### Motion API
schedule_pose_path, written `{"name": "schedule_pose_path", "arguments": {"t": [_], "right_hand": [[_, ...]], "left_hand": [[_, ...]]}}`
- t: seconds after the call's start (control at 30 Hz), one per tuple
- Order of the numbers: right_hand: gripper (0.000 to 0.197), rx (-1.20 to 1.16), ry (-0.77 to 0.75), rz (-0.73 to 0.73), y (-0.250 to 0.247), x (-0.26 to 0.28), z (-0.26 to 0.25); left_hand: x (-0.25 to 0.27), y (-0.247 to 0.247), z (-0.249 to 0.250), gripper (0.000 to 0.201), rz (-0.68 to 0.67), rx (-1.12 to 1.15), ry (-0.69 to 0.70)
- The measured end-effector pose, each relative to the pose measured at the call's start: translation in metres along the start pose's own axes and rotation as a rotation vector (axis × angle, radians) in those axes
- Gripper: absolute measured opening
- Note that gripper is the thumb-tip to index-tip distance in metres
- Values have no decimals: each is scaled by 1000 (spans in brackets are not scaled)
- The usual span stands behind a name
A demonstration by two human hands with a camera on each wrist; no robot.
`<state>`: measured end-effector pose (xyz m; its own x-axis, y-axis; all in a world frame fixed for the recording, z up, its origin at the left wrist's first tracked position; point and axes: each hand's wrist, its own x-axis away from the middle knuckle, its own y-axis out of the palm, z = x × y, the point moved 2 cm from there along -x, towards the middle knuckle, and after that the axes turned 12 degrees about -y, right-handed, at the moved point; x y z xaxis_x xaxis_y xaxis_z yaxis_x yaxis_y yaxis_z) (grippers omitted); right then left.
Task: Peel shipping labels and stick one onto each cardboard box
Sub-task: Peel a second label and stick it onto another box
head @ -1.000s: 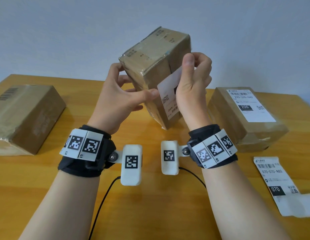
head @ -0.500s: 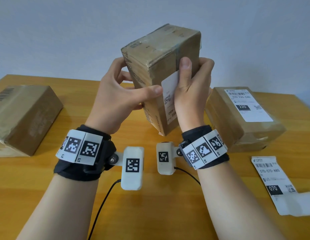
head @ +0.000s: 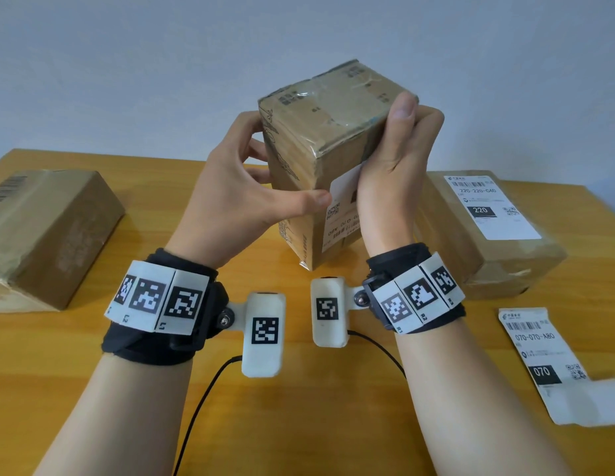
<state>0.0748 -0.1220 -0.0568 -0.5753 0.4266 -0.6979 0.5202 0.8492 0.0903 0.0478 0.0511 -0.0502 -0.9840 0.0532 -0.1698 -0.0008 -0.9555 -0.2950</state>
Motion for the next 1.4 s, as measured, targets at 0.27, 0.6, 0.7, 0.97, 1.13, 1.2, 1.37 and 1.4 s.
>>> {"name": "schedule_pose_path", "arguments": {"t": [0.27,0.6,0.7,0.97,1.13,1.2,1.37,1.4], "right_hand": [[34,17,26,128,-8,-4,3],[56,-28,129,136,-12,-9,8],[63,-57,142,-25,-4,-3,4],[52,84,-59,-21,-7,3,-5],[39,96,17,63,-9,-3,-1],[42,68,17,122,-11,-5,1],[51,-7,-8,213,-17,-9,7],[50,-8,-7,218,-18,-11,8]], "left_hand": [[2,-5,-1,90,-62,-10,-51],[0,-4,0,87,-45,103,-123],[0,0,0,83,-21,154,-155],[3,13,2,84,-53,196,-175],[4,13,3,85,-62,153,-155],[5,12,4,85,-68,144,-147],[4,10,4,86,-76,135,-129],[4,9,4,87,-75,132,-130]]}}
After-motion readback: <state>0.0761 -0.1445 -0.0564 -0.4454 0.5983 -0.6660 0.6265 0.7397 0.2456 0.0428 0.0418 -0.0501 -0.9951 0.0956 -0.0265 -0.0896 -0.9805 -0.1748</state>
